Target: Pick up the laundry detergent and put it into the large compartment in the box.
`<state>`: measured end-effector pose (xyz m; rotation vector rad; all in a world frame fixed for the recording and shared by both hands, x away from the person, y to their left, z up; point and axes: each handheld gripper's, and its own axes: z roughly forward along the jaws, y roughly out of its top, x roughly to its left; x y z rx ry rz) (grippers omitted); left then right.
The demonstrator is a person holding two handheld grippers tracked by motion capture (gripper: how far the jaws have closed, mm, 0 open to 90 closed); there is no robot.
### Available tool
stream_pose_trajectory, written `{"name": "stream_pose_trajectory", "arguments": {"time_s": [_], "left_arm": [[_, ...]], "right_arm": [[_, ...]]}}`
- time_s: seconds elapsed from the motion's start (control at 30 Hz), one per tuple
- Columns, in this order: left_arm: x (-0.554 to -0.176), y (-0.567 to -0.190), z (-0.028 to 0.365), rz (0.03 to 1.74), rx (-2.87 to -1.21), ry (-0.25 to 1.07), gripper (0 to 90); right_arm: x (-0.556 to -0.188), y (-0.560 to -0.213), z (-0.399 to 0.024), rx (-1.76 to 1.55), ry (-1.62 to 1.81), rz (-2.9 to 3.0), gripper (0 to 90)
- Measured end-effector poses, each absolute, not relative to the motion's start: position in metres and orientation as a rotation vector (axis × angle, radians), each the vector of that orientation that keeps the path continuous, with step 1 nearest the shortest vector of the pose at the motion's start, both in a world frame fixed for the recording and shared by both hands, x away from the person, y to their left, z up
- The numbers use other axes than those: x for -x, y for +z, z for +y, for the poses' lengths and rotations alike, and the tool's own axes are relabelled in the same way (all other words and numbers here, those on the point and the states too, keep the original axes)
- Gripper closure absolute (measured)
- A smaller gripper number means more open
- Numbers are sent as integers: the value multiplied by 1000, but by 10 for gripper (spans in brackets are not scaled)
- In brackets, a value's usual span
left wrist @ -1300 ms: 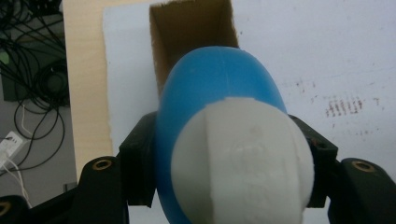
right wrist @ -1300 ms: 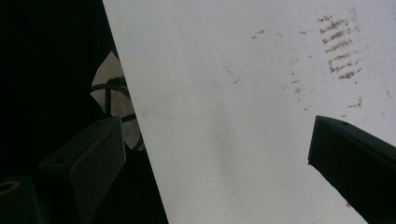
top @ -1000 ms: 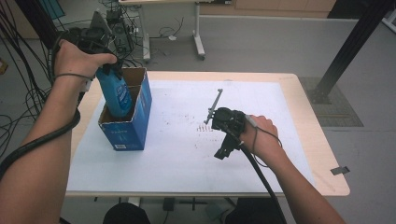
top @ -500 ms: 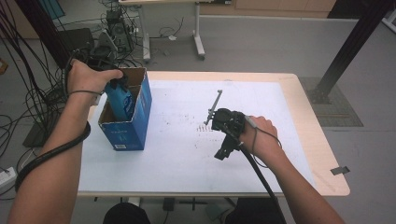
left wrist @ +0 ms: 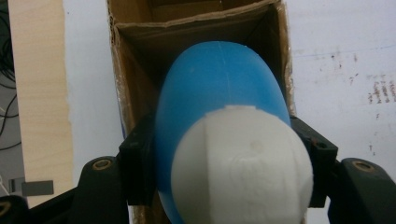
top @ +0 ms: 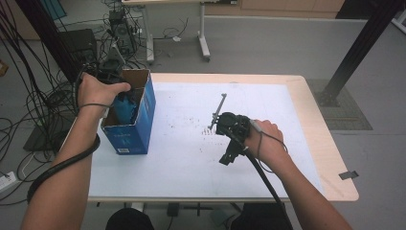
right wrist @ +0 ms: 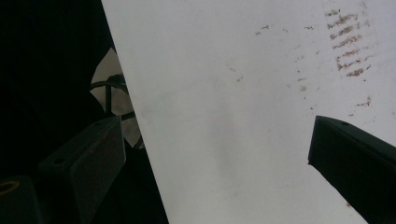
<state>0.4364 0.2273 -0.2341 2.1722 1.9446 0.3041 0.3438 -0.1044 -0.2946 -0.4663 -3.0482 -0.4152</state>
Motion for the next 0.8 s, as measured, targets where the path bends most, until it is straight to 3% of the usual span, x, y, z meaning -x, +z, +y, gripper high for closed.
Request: {"name": "stream_pose_trajectory", "arguments": {"time_s": [0.8], "left_arm": [[-436, -266, 225, 1966, -2211, 294, 378]], "right_arm": [[-344, -295, -104, 477, -399, -3048, 37]]}}
